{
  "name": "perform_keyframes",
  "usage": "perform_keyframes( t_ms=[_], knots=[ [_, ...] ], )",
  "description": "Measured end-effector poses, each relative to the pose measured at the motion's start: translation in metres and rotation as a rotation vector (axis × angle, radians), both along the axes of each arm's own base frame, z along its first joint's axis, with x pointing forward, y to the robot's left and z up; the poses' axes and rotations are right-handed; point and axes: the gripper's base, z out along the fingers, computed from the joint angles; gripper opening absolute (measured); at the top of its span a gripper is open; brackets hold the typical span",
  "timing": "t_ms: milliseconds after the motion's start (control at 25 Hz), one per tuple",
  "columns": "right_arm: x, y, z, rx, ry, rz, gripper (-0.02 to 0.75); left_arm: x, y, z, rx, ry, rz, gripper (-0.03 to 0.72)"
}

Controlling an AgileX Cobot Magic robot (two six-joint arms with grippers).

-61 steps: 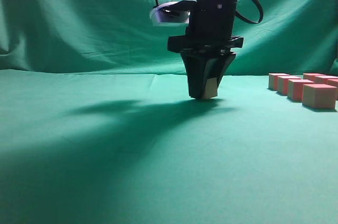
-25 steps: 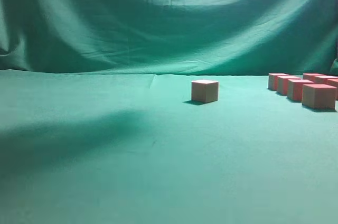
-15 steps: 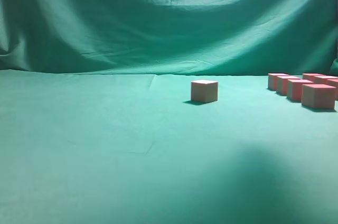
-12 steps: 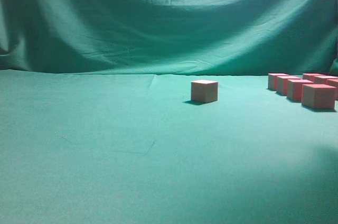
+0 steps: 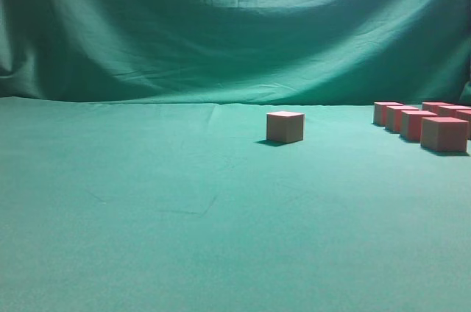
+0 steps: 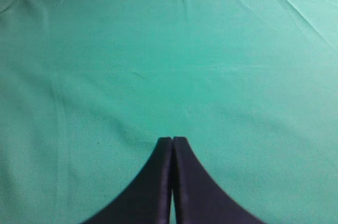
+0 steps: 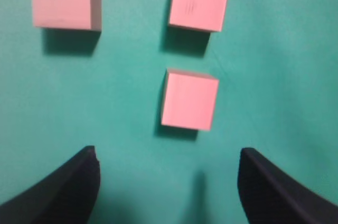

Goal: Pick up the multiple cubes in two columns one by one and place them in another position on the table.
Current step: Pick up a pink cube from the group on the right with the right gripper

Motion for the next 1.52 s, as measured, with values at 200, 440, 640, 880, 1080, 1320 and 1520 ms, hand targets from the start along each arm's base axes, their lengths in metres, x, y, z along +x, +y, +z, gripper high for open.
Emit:
perform_keyframes(
  t_ms=[200,440,640,880,1080,1320,1520],
  knots=[
    [0.004,-0.001,-0.010,-0.007,-0.073,-0.016,0.531,0.000,0.000,0.000,0.000,0.000,0.000,0.000],
    [0.015,-0.010,-0.033,-0.017,-0.044,-0.049,0.531,0.000,0.000,0.000,0.000,0.000,0.000,0.000],
    [0.021,-0.018,-0.043,-0.016,-0.042,-0.076,0.531,0.000,0.000,0.000,0.000,0.000,0.000,0.000],
    [0.024,-0.017,-0.055,-0.009,-0.027,-0.080,0.484,0.000,0.000,0.000,0.000,0.000,0.000,0.000],
    [0.025,-0.017,-0.059,-0.007,-0.017,-0.081,0.295,0.000,0.000,0.000,0.000,0.000,0.000,0.000],
    [0.025,-0.016,-0.059,-0.003,-0.008,-0.086,0.263,0.000,0.000,0.000,0.000,0.000,0.000,0.000],
    [0.014,-0.007,-0.038,0.095,0.018,-0.056,0.263,0.000,0.000,0.000,0.000,0.000,0.000,0.000]
  ],
)
